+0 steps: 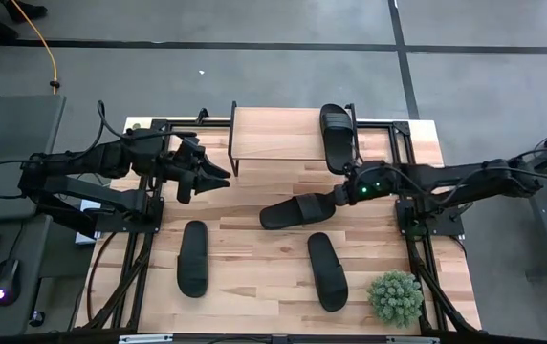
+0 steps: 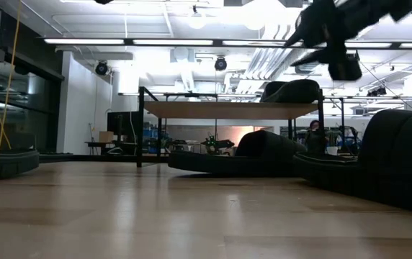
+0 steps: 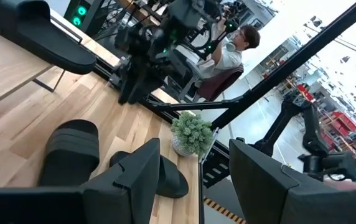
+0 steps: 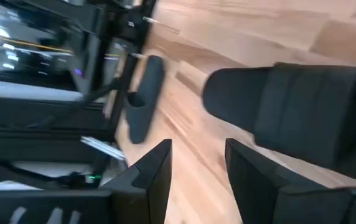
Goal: Pick and place slides into the shelf
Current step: Put the black slide on the shelf
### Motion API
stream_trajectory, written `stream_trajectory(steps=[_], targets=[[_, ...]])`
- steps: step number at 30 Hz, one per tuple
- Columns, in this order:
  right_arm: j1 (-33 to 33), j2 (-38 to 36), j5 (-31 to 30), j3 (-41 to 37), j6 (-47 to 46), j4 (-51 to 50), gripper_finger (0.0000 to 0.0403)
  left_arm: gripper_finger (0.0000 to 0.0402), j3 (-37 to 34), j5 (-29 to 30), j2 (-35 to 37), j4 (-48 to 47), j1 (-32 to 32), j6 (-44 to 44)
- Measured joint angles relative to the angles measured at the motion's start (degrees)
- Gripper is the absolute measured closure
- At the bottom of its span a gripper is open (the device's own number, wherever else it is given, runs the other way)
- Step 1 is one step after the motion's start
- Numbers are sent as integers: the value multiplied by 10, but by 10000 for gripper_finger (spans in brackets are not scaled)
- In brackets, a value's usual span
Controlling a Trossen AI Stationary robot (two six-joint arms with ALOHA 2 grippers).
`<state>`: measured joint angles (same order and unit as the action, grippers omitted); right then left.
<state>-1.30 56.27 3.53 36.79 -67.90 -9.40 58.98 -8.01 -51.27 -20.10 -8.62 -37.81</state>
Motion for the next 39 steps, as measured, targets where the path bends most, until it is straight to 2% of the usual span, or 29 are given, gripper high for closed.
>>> stream_trajectory(steps=[3, 5, 11, 20, 30, 34, 39], targets=[[6, 0, 0, -46, -17, 85, 262, 224, 0, 0, 0, 0, 0, 0], [13, 0, 0, -67, -26, 98, 262, 224, 0, -1, 0, 0, 0, 0], [40, 0, -13, -105, -53, 73, 262, 224, 0, 1, 0, 0, 0, 1], [56, 0, -108, -119, -67, 20, 262, 224, 0, 11, -9, -1, 0, 7], [54, 0, -122, -119, -67, -24, 262, 224, -3, -3, -73, -26, 0, 51], [54, 0, -126, -129, -68, -5, 262, 224, -36, -42, -96, 63, 0, 36], [54, 0, -123, -204, -108, 129, 262, 224, -88, -55, -105, 156, 0, 13]])
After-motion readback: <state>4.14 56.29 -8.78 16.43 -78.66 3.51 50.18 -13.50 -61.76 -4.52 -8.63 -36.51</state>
